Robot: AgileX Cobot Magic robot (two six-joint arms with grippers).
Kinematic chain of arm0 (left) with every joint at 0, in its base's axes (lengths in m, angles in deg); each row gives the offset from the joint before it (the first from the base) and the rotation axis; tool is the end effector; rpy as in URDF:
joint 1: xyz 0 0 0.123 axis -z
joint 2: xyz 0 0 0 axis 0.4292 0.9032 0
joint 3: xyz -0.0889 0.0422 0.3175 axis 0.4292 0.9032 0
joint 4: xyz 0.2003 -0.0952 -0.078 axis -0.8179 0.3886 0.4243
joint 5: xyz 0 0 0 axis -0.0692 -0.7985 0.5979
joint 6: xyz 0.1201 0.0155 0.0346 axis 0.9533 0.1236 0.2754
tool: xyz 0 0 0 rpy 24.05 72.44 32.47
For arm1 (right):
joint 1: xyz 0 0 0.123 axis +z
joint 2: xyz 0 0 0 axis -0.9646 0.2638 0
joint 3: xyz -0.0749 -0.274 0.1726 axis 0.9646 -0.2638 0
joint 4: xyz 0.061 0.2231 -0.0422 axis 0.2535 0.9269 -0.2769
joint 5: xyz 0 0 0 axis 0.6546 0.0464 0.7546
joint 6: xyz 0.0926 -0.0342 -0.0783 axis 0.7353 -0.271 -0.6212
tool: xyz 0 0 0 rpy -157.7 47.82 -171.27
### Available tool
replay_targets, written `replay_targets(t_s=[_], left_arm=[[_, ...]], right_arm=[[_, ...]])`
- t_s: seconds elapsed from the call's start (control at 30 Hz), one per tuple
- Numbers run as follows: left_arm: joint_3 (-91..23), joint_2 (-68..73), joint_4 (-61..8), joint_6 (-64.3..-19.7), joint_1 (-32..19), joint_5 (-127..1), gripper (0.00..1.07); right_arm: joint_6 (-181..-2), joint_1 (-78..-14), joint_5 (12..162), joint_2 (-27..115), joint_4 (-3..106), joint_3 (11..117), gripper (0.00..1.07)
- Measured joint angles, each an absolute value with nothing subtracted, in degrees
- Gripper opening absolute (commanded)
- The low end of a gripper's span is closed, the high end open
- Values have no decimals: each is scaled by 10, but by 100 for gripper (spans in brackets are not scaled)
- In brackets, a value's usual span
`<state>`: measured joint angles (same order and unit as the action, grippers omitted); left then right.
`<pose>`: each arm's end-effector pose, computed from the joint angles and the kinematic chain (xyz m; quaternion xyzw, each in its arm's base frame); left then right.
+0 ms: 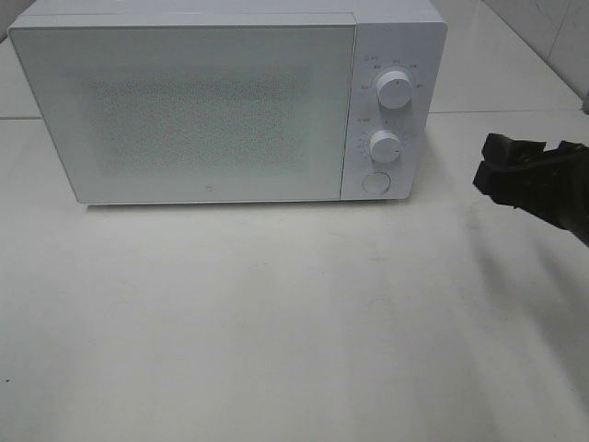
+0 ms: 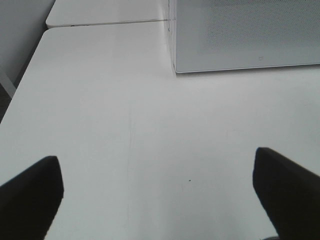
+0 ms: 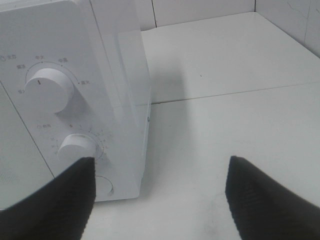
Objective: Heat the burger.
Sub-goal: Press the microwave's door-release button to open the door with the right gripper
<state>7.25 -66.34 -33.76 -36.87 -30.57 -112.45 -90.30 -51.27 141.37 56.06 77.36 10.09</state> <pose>-0.0358 -0.0178 0.2552 0.0305 0.8475 -0.0009 0.5299 0.2306 0.0499 0.2445 0.0409 0.7464 0.0582 0.6616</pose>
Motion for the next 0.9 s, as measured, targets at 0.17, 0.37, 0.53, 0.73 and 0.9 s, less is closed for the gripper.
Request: replay_targets(t_s=[0.17,0.37,0.53,0.73,0.9], left_arm=[[72,-663,-338,-369,-306,-1124,98],[72,-663,-338,-369,-306,-1124,98],[72,-663,-338,-369,-306,-1124,98],[72,-663,-338,-369,-306,-1124,98],[72,-663,-338,-369,-306,-1124,98]], right_arm=[[-920,-439,1485,622,853,101,71],[-932,-353,1525,685,941,111,71],[-942,-325,1527,712,957,137,71],[-948,-291,1528,752,962,182,71],[-962,-277,1528,770,963,199,71]])
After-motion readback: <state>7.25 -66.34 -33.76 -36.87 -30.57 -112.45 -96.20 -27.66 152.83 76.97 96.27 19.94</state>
